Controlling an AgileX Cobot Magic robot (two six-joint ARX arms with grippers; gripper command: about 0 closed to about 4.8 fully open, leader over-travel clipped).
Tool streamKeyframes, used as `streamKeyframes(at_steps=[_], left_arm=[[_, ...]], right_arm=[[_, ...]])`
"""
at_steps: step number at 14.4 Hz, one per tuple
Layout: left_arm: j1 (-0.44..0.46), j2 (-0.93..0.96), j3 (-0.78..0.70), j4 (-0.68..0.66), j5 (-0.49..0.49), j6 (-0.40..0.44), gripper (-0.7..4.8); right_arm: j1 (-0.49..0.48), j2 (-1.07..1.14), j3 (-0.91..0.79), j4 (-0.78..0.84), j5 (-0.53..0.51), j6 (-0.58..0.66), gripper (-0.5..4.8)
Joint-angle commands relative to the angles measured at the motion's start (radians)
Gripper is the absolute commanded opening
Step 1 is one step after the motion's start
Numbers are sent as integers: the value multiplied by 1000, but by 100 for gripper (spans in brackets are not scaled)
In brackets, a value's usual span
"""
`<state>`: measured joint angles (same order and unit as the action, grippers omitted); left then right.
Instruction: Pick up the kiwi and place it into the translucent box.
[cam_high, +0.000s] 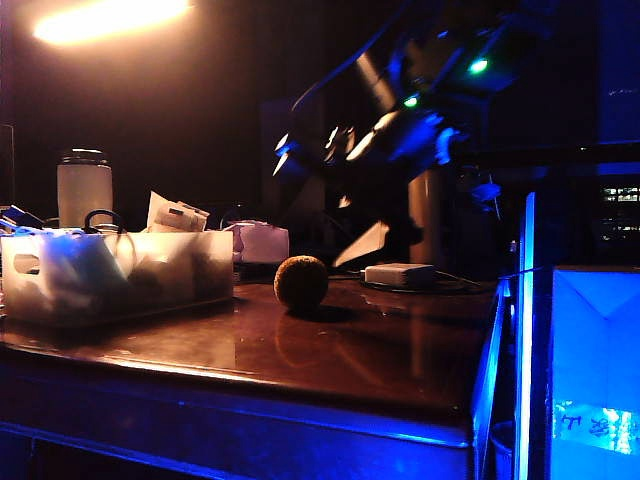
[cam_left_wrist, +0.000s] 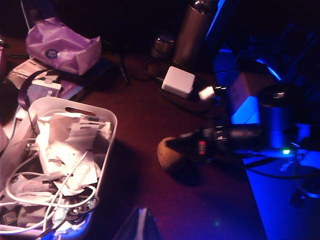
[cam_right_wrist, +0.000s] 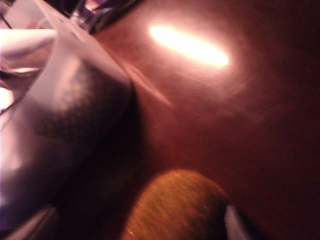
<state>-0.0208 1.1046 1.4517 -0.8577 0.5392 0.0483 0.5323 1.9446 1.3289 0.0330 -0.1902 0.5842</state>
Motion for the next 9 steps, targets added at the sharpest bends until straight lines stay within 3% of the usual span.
streamKeyframes(at_steps=[1,4,9], left_arm=[[-2,-2,3,2,7,-3,-4],[-2,-2,3,1,8,-3,-4],[-2,-2,3,2,31,-3,-4]], right_arm=[[31,31,42,10,111,-13,479],[62,48,43,-2,227,-64,479],[69,98,47,-6,229,-64,479]])
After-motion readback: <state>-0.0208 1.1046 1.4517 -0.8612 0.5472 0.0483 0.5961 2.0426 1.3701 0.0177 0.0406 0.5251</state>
